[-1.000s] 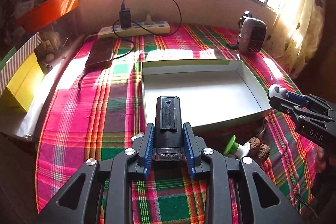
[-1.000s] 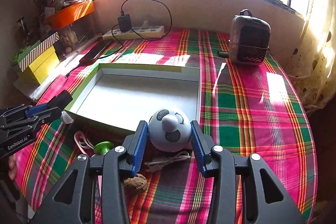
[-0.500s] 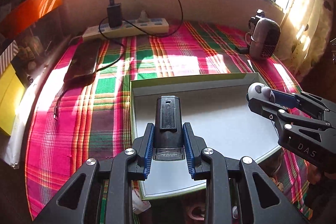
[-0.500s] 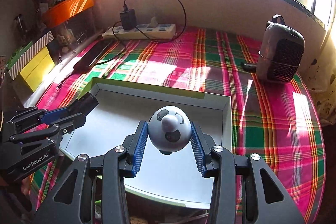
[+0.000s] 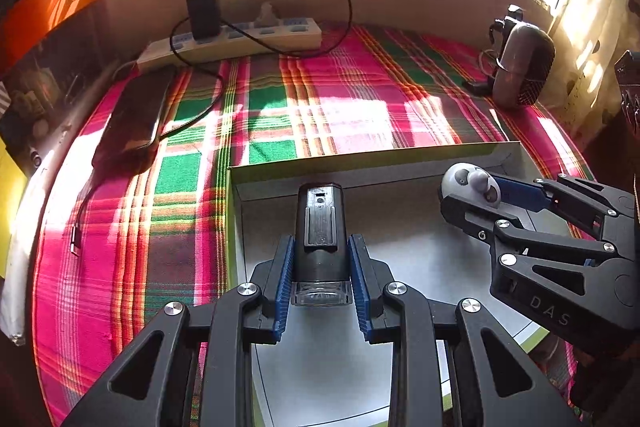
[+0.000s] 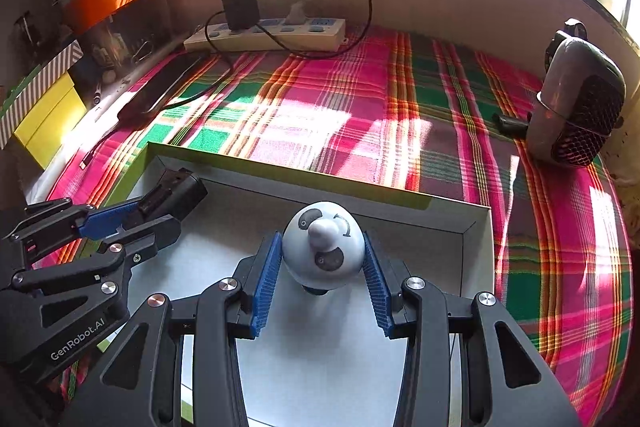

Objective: Organize objects
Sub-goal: 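Carry black device with left gripper while right gripper carries white toy into box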

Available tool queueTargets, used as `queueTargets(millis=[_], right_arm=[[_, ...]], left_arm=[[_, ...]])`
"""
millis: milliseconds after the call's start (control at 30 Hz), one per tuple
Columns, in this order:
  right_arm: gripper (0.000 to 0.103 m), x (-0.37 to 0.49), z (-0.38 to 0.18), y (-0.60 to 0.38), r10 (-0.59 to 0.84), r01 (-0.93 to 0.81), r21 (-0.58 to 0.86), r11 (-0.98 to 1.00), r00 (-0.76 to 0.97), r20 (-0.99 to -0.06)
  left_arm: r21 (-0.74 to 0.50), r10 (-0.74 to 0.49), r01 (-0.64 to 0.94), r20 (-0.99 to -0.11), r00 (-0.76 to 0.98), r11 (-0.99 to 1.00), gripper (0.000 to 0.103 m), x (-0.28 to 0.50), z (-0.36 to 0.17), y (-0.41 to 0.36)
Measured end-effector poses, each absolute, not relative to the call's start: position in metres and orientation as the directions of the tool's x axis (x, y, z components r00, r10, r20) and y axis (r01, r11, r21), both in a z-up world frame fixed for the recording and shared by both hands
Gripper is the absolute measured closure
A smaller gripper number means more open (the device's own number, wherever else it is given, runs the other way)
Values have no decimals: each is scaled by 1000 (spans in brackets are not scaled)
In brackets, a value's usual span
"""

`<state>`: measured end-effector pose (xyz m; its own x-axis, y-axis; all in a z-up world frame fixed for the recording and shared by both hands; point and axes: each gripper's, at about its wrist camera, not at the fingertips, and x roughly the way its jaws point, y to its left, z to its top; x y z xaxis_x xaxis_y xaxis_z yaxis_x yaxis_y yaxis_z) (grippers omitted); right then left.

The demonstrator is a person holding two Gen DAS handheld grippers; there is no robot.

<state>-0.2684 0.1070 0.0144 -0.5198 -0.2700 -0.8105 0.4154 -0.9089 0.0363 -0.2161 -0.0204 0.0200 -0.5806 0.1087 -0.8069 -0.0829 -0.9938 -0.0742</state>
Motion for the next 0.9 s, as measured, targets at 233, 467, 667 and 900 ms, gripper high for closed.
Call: queueTargets(millis=[233,467,667,900], right_arm=[[61,-275,6,104,-257,416,28,-909,-507,-823],[61,-277,4,103,-245,413,16,-910,-508,-826],[61,-278,2,103,-232,405,8,-914,-506,-831],[61,-278,2,102,-223,401,1,-916,-507,-832]], left_arm=[[-69,104,-82,-812,-574,-994,78,-220,15,-18],[-58,96,-85,-814,-573,-995,78,-222,12,-16],[-37,82,-90,-816,-572,-995,78,-222,11,-13],[-29,76,-91,-817,-571,-995,78,-222,10,-12]])
